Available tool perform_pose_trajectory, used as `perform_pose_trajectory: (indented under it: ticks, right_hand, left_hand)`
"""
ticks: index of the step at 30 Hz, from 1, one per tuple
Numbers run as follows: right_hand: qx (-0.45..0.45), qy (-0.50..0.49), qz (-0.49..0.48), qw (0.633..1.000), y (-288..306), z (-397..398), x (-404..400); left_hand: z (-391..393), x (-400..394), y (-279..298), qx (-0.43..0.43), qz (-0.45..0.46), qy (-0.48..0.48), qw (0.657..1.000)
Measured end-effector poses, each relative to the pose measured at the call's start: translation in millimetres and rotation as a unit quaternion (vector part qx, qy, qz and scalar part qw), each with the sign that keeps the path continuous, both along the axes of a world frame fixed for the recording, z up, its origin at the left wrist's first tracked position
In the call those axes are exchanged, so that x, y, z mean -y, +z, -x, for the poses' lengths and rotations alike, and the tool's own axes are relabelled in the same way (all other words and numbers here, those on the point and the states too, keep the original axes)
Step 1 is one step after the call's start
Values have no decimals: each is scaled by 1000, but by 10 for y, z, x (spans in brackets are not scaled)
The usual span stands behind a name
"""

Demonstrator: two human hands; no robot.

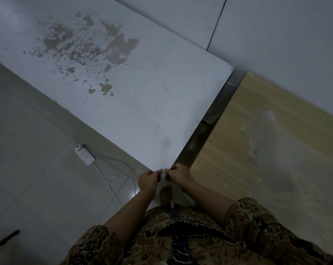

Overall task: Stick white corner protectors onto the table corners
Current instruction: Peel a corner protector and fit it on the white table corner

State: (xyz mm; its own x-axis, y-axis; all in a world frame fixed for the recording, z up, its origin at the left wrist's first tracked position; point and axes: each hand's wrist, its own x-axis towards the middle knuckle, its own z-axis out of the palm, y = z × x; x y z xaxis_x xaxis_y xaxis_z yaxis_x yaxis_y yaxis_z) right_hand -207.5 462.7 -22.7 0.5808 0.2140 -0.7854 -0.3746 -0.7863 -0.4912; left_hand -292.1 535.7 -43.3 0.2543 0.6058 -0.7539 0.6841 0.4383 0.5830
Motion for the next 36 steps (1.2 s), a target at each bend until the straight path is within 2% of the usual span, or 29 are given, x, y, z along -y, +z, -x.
perform_pose_trajectory:
  ticks: [6, 11, 15, 20, 28, 36]
  right_hand:
    - [-97, -51, -8, 994, 62, -68, -19]
    - [-170, -95, -94, 976, 111, -71, 98]
    - [-113, 8, -114, 987, 105, -36, 191]
    - [-18, 41, -83, 996, 122, 22, 179]
    - [0, 3, -49, 999, 101, 88, 141]
    - [18, 11, -56, 998, 73, 93, 152]
  left_hand:
    - [34, -64, -30, 49, 68, 19, 996]
    - [113, -99, -59, 86, 112, 5, 990]
    - [162, -87, -48, 134, 159, 21, 978]
    - [133, -96, 4, 152, 194, 83, 966]
    - [217, -51, -34, 163, 154, 19, 974]
    - [119, 46, -42, 86, 12, 14, 996]
